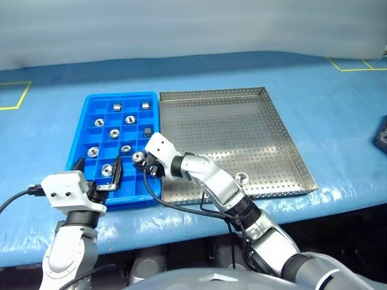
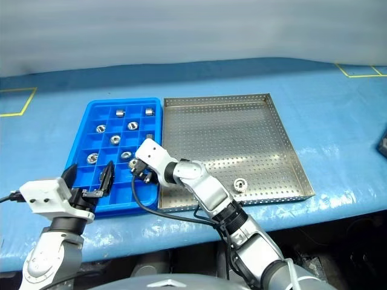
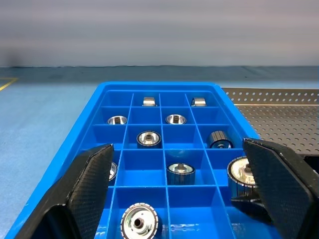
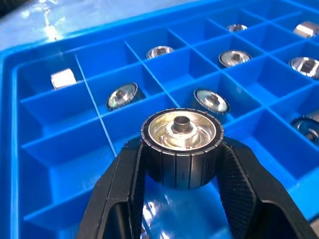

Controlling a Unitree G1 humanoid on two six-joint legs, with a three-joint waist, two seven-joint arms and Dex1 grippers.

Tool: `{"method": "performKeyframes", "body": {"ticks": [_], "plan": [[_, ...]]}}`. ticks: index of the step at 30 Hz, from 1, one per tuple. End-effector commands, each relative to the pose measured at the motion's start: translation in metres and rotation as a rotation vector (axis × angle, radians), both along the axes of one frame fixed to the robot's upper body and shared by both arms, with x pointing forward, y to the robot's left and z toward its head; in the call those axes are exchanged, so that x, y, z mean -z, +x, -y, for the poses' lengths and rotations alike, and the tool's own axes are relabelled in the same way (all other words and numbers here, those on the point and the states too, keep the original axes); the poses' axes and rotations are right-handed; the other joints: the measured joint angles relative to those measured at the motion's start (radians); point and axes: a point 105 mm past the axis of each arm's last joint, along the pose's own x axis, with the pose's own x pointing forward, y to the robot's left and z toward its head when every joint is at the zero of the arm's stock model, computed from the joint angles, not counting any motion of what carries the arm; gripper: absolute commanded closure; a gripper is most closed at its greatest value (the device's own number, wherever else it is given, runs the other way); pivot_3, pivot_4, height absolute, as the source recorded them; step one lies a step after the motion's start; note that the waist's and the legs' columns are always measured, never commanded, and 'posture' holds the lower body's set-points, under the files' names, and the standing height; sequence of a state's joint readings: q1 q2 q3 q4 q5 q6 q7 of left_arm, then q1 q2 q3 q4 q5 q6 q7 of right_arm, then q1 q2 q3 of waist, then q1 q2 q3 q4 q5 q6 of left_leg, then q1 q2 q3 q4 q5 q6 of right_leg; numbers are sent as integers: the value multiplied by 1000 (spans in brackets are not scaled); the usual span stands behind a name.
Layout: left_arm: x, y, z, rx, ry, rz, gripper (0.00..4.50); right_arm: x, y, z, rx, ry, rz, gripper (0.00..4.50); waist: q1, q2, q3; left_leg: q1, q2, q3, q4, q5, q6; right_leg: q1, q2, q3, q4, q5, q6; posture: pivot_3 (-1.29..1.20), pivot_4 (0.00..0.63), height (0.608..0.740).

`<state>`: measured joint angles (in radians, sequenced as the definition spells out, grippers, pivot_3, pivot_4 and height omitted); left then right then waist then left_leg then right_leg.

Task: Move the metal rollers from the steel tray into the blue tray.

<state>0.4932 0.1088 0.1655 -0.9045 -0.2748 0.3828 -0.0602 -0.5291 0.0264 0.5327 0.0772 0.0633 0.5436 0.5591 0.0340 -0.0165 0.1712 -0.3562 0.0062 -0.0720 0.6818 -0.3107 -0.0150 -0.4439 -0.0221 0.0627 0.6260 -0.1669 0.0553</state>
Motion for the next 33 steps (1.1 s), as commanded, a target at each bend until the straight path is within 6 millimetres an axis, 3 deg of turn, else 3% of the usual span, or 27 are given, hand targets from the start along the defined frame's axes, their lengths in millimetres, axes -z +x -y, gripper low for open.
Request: {"method": "performKeyframes", "body": {"ticks": [1,7,14,22,27,33], "plan": [[-10,1,5,29,19,40,0,-7,0,1,15,37,-1,1862,0,0,0,0,0,0,0,0,0,0,0,0,0,0,0,212,150,740],[-9,8,11,99,35,29,0,-12,9,12,107,58,13,42,-3,0,0,0,0,-1,0,0,-1,1,0,-1,0,0,0,159,150,740],[-10,29,34,265,69,33,0,-32,36,80,405,28,114,42,-24,1,0,-1,0,-1,0,1,-1,0,0,-1,0,0,0,25,150,740],[-12,51,56,443,86,49,0,-33,33,156,638,-155,142,42,-99,1,0,-1,0,0,0,1,-1,0,0,0,0,0,0,-134,150,740],[-11,60,67,501,81,49,0,-32,14,166,665,-181,72,42,-148,1,0,-1,0,2,0,1,-1,0,0,2,0,1,1,-184,150,740],[-7,57,79,575,91,36,0,-25,-4,170,676,-244,1,42,-188,1,0,-1,0,3,1,1,-1,0,0,4,0,2,3,-201,150,740]]}}
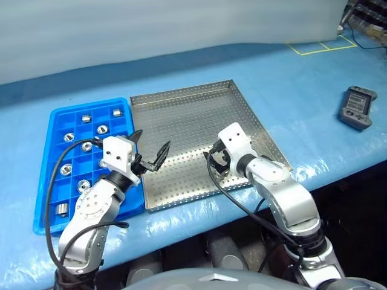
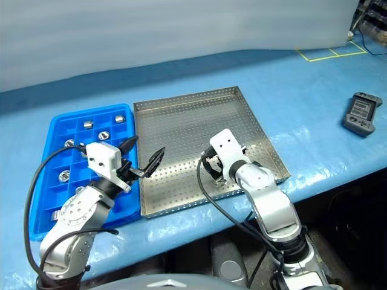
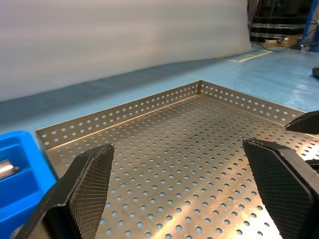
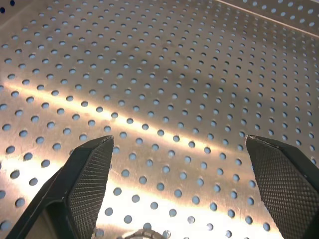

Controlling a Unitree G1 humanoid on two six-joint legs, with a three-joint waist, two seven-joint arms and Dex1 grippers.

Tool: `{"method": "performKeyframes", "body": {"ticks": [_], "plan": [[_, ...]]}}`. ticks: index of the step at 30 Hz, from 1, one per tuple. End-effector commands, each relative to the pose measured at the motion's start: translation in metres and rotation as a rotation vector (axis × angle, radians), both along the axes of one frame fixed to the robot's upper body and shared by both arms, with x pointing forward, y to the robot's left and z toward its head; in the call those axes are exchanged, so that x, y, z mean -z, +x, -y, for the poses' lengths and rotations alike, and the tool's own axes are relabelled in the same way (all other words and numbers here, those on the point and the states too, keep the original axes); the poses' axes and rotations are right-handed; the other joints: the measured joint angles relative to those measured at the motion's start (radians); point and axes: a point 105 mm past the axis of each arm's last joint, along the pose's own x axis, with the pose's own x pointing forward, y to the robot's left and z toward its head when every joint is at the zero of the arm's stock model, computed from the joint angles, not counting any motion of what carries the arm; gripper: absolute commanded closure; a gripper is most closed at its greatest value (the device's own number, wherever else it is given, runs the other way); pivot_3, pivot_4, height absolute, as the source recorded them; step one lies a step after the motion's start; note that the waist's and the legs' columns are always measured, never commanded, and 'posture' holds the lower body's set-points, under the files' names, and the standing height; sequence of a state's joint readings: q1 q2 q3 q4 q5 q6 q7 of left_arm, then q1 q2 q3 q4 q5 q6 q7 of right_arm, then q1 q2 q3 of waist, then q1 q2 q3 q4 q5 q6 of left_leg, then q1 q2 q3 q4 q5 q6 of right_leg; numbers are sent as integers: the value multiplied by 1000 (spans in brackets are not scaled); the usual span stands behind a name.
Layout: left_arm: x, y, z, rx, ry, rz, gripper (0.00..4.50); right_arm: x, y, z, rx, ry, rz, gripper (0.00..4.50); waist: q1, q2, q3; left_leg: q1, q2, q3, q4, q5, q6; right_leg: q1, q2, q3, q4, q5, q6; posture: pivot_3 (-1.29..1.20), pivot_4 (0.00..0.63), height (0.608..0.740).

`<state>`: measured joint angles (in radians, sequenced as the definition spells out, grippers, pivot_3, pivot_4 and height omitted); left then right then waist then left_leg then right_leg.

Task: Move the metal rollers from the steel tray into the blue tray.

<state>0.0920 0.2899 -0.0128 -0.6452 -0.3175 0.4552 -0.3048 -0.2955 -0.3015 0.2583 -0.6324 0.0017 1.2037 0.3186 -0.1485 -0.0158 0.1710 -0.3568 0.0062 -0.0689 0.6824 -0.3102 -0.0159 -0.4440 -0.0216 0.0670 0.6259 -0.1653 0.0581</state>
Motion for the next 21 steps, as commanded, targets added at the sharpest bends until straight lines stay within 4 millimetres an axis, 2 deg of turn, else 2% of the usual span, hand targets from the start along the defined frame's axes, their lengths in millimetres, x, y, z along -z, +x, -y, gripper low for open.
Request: {"method": "performKeyframes", "body": {"ticks": [1,7,18,21], "plan": [[-4,-4,6,50,14,20,0,-6,-9,1,22,13,-20,42,-11,0,0,0,0,0,0,0,0,0,0,0,0,0,0,-201,150,740],[9,-9,14,103,75,-14,0,16,-24,-1,31,22,-158,42,-34,0,0,0,0,0,0,0,0,0,0,0,0,0,0,-192,150,740],[15,-17,20,131,59,-39,0,33,-26,-5,62,12,-243,42,-37,0,0,0,0,0,0,0,0,0,0,1,0,0,1,-159,150,740],[15,-17,19,126,61,-39,0,34,-26,-6,67,11,-259,664,-34,0,0,0,0,0,0,0,0,0,0,1,0,0,1,-154,150,740]]}}
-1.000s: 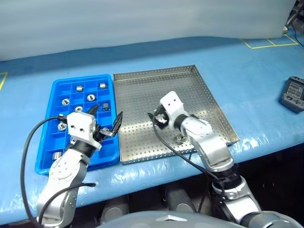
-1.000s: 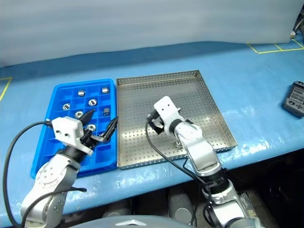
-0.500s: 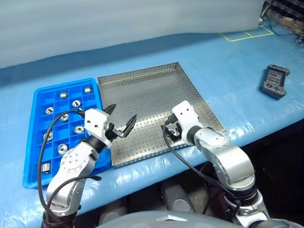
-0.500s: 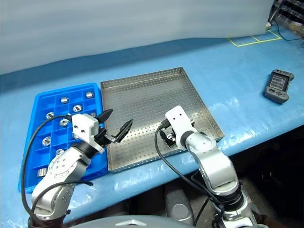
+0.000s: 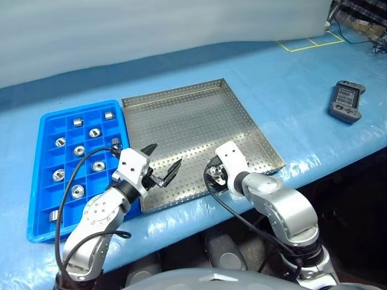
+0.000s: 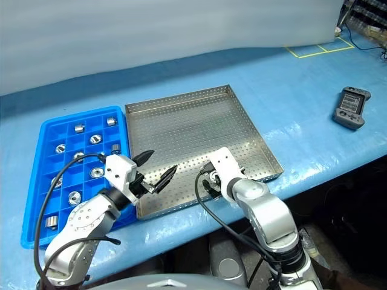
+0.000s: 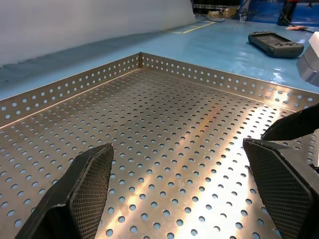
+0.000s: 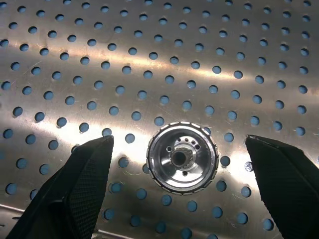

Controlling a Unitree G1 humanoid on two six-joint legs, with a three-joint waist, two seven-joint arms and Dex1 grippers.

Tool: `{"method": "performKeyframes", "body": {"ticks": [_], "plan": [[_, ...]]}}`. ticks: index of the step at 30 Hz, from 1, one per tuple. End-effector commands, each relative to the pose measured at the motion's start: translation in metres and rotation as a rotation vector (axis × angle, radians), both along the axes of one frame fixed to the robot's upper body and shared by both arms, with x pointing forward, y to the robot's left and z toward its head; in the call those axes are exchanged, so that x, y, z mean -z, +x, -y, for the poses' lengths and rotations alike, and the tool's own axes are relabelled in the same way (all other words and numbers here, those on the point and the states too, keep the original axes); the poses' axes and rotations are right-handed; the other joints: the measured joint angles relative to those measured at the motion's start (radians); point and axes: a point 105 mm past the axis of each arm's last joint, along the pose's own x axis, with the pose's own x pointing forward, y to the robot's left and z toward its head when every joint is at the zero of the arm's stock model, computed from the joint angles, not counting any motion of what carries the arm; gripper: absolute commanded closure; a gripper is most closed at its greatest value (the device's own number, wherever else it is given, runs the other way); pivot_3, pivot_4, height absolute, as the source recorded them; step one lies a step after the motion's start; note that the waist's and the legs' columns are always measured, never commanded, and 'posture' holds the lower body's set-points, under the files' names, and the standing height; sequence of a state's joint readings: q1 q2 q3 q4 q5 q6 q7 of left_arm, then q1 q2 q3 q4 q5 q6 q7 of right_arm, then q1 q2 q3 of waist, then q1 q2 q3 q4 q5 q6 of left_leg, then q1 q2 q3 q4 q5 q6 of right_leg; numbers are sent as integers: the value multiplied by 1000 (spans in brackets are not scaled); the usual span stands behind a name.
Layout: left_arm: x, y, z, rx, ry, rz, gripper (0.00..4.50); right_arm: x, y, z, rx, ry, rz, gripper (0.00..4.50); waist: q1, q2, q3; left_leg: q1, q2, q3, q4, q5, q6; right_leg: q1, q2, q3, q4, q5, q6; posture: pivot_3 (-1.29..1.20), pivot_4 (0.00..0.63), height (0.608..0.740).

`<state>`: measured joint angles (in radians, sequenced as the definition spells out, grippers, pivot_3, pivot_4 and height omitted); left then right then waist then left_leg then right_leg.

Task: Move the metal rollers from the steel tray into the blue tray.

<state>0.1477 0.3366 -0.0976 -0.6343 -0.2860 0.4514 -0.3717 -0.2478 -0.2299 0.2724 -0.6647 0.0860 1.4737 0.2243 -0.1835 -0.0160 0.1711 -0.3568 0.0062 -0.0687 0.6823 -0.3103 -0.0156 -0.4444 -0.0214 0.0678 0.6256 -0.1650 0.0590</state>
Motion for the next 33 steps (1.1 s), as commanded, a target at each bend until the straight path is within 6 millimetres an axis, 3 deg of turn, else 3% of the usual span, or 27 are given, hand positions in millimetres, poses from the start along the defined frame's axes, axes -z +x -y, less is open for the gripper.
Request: {"method": "performKeyframes", "body": {"ticks": [1,7,14,20,25,29,33], "plan": [[-9,-2,1,8,-7,44,0,-4,2,-2,-1,2,6,918,2,0,0,0,0,0,0,0,0,0,0,0,0,0,0,-154,150,740],[-10,-2,1,8,-5,50,0,-3,3,-3,1,-1,0,2791,4,0,0,0,0,0,0,0,0,0,0,0,0,0,0,-142,150,740],[-16,2,-15,-105,-33,77,0,-37,27,-19,-17,117,168,2790,9,0,0,0,0,0,0,0,0,0,0,0,0,0,1,-78,150,740],[-27,0,-51,-379,-64,148,0,-72,40,-62,-234,236,379,2790,39,0,0,0,0,-1,-1,0,0,0,0,0,0,2,3,24,150,740],[-29,-16,-71,-535,-58,169,0,-85,37,-94,-406,313,464,2790,94,0,0,0,0,-2,-2,0,0,-1,1,-1,0,2,3,119,150,740],[-31,-39,-88,-660,-48,181,0,-84,18,-127,-651,434,409,2790,144,-1,1,0,0,-2,-2,0,0,-1,0,-2,-1,1,1,249,150,740],[-31,-62,-104,-788,-12,191,0,-81,10,-146,-778,489,375,2790,196,-1,1,0,0,-3,-2,0,0,0,-1,-4,-1,-2,-3,336,150,740]]}}
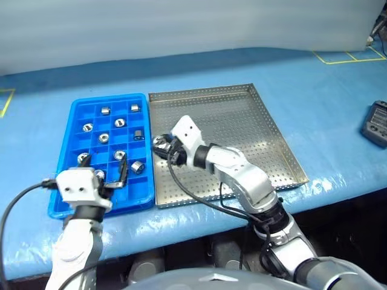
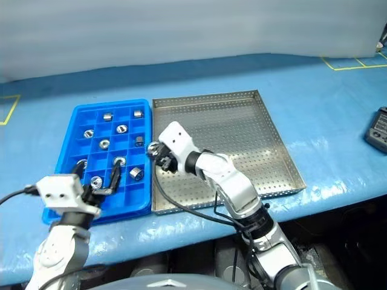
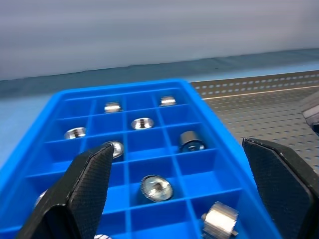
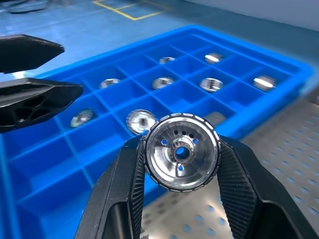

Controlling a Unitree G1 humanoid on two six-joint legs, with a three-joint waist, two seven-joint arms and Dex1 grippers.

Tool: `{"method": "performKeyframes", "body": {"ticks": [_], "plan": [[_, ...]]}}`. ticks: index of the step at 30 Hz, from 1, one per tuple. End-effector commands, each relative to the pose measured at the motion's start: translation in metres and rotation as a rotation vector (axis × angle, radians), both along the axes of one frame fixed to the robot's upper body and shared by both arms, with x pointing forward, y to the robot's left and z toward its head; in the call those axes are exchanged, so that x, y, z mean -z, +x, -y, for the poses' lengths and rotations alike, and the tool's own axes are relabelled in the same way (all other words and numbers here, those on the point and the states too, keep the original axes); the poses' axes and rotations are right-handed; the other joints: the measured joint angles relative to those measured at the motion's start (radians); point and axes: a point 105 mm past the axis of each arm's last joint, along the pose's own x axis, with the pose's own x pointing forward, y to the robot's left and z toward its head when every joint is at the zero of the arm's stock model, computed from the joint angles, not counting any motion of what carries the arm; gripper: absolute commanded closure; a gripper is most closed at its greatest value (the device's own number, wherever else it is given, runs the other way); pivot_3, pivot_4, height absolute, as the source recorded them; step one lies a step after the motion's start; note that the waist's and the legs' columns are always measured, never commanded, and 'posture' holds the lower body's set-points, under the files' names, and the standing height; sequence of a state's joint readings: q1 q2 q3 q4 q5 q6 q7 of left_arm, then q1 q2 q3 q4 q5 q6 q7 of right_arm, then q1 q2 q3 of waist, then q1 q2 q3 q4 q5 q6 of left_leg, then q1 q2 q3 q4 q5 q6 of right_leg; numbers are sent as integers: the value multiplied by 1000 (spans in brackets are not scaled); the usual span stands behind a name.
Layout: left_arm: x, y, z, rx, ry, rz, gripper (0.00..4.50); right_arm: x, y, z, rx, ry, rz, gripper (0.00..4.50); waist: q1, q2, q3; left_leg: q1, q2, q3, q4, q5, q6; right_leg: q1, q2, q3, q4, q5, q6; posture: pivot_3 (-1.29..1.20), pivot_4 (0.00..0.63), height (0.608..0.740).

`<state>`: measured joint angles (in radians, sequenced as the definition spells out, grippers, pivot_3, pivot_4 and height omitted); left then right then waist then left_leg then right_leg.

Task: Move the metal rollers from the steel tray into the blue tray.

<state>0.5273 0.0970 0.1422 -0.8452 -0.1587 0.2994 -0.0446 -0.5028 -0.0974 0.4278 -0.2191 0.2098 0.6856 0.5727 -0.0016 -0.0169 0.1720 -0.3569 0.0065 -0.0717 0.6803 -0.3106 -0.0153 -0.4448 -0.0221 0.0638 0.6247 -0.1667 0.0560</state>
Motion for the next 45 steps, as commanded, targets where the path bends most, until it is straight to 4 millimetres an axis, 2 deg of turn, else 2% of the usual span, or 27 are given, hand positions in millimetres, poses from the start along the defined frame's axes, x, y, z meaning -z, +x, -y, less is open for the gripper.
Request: {"method": "performKeyframes", "body": {"ticks": [1,5,10,15,20,21,27,31,36,41,45], "plan": [[-21,-17,-9,-93,52,84,0,-14,-10,-19,-126,58,48,2790,24,0,0,0,0,0,0,0,0,0,0,0,0,0,0,347,150,740],[-21,-37,-21,-214,22,92,0,-2,-21,-38,-226,51,14,2790,61,0,0,0,0,-2,0,0,0,0,0,-3,0,-1,-1,428,150,740],[-20,-46,-20,-239,32,86,0,14,-33,-48,-298,27,-24,2790,104,1,1,-2,0,-5,0,0,0,0,0,-6,0,-2,-2,457,150,740],[-19,-44,-17,-223,24,91,0,32,-36,-46,-308,-4,-82,2790,127,1,1,-2,1,-7,0,0,0,0,0,-8,0,-3,-3,449,150,740],[-17,-35,-10,-164,23,92,0,49,-32,-34,-262,-44,-135,2790,131,2,1,-2,1,-8,0,0,0,0,0,-10,1,-3,-4,411,150,740],[-17,-32,-9,-154,25,91,0,50,-32,-32,-253,-41,-149,2050,131,2,1,-2,1,-7,0,0,0,0,0,-10,1,-3,-4,390,150,740],[-17,-15,-2,-69,33,91,0,44,-22,-21,-175,-6,-160,132,126,2,0,-2,1,-8,0,0,-1,0,0,-10,1,-3,-4,327,150,740],[-21,-2,2,-15,37,106,0,32,-14,-10,-102,35,-122,29,110,3,1,-2,1,-8,0,1,-2,0,0,-10,1,-3,-4,233,150,740],[-23,16,12,86,37,110,0,17,-1,15,46,103,-77,29,69,3,1,-2,1,-8,0,2,-3,1,0,-10,1,-3,-4,128,150,740],[-19,27,25,205,45,84,0,19,6,45,188,99,-63,29,17,3,0,-2,1,-7,0,2,-3,1,-1,-10,1,-3,-4,60,150,740],[-18,32,29,248,42,75,0,23,7,61,265,94,-71,29,-18,3,0,-2,1,-7,0,2,-3,1,-1,-9,1,-3,-4,26,150,740]]}}
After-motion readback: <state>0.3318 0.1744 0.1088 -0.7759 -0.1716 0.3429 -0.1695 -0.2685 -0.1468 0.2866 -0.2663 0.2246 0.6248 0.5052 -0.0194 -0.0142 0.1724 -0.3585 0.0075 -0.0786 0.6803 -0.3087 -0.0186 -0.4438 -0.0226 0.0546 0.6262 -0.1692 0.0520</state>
